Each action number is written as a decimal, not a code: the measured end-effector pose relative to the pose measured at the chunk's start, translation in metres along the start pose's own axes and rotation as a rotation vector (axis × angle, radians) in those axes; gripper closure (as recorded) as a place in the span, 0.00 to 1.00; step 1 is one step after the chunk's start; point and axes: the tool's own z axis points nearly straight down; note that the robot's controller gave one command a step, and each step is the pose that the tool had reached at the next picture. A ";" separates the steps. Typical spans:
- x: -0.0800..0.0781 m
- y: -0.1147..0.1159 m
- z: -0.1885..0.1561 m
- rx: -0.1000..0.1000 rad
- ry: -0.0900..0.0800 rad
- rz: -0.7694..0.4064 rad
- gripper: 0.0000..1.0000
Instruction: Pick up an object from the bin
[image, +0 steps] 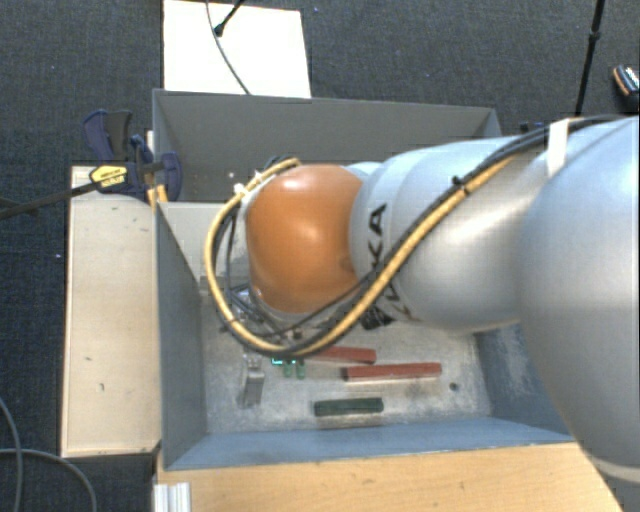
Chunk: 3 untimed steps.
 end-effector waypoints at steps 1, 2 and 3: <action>-0.034 -0.060 0.114 0.003 -0.001 -0.015 0.00; -0.002 -0.151 0.110 0.002 -0.004 0.126 0.00; -0.017 -0.218 0.110 0.002 -0.010 -0.009 0.00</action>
Offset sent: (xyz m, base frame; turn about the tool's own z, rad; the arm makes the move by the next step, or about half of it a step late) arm 0.0339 -0.0564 -0.1101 -0.0188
